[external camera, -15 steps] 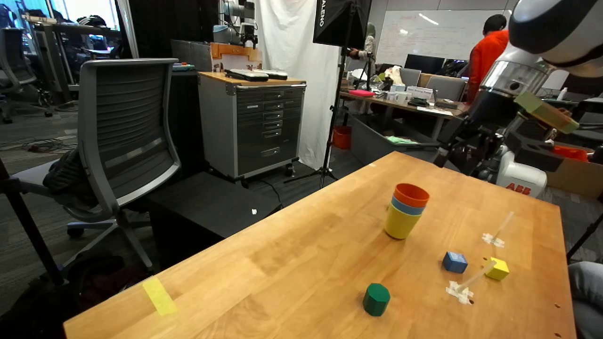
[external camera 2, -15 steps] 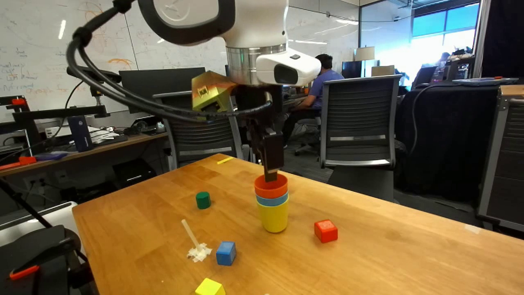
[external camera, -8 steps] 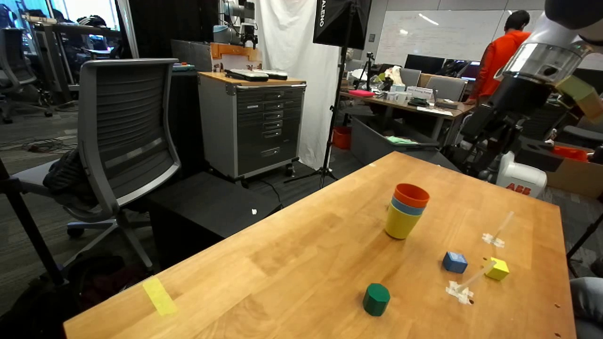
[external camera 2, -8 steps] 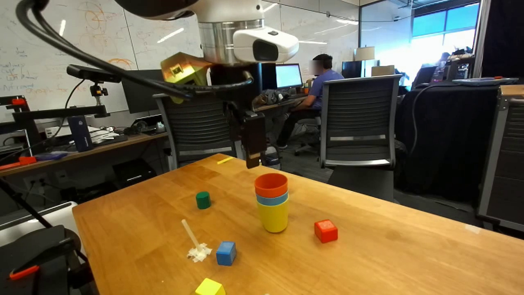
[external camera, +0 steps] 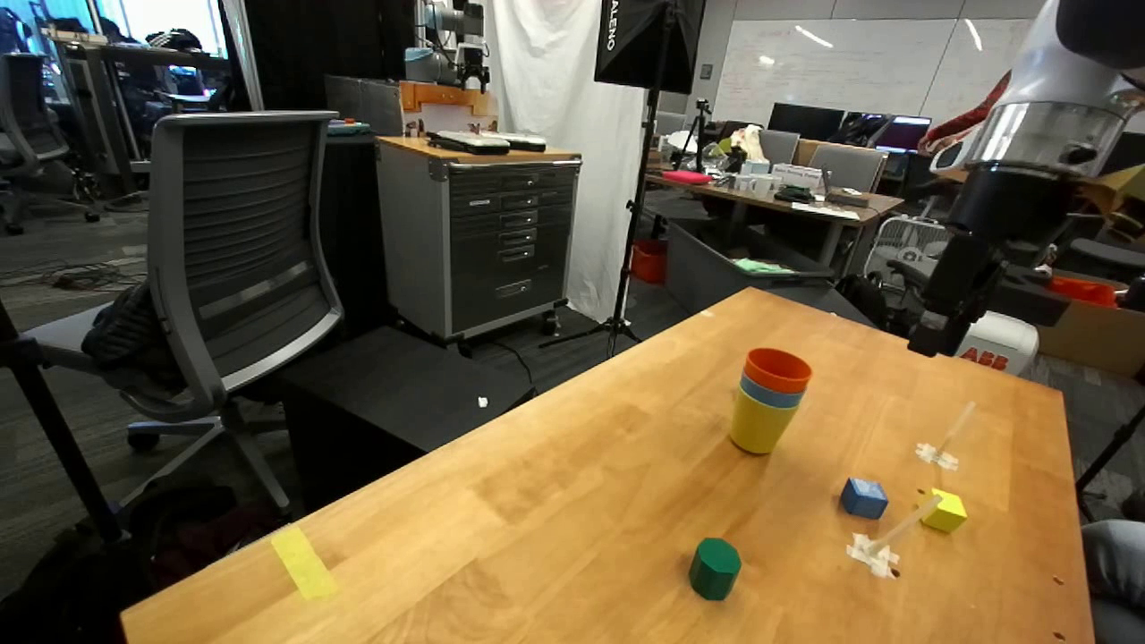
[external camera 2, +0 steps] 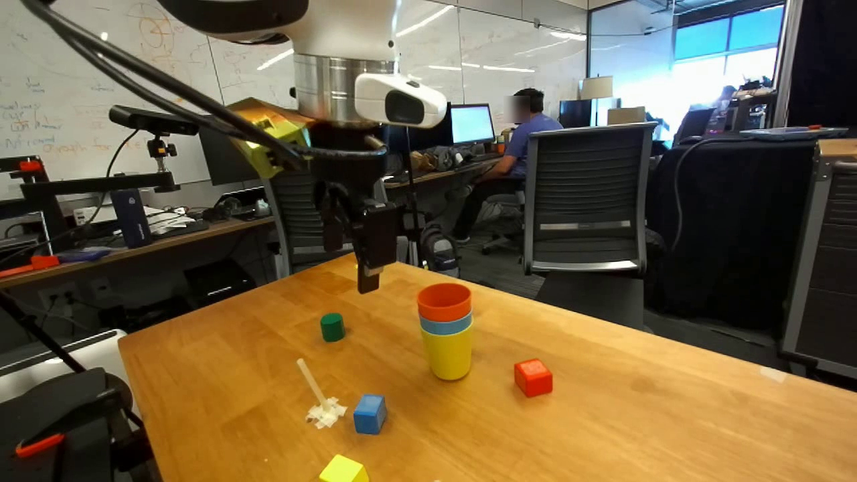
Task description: Stack up the cups
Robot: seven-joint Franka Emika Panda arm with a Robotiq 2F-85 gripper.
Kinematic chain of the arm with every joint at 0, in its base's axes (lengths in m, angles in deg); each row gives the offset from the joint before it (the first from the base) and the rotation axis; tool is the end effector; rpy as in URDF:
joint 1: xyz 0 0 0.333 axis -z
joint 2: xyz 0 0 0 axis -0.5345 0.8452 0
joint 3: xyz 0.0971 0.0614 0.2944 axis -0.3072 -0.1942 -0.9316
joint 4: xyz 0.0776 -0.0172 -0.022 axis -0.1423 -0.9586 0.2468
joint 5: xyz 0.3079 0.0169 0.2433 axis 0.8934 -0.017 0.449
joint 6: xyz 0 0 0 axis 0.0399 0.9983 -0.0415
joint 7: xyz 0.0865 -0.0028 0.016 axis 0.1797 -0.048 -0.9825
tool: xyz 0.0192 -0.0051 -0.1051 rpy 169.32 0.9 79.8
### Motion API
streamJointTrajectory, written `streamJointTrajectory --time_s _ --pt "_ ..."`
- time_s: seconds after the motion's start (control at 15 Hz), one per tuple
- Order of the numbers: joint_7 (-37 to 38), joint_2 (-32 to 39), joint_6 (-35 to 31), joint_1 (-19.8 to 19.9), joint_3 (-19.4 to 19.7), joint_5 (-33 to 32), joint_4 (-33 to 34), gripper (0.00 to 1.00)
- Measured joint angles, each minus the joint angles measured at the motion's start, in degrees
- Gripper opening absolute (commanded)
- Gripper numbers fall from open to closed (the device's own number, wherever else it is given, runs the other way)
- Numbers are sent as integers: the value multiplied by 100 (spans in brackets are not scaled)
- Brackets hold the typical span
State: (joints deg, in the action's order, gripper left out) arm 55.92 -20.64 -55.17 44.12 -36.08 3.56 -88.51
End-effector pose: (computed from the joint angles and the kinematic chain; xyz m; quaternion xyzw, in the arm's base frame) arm 0.4670 -0.1477 0.3159 -0.9919 0.0339 0.0122 0.1220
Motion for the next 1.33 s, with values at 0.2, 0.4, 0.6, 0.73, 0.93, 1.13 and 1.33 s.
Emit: streamJointTrajectory --time_s 0.2,0.4,0.6,0.73,0.93,1.13,1.33 --pt "-152 -20 81 -12 0 -384 -98 100" --pt "-160 -21 103 -18 0 -675 -160 100" --pt "-177 -21 103 -23 0 -689 -169 100" --pt "-182 -23 103 -24 0 -689 -171 100" --pt "-184 -26 104 -25 0 -690 -172 100" --pt "-185 -26 104 -25 0 -690 -172 100" --pt "-185 -26 104 -25 0 -690 -172 100"
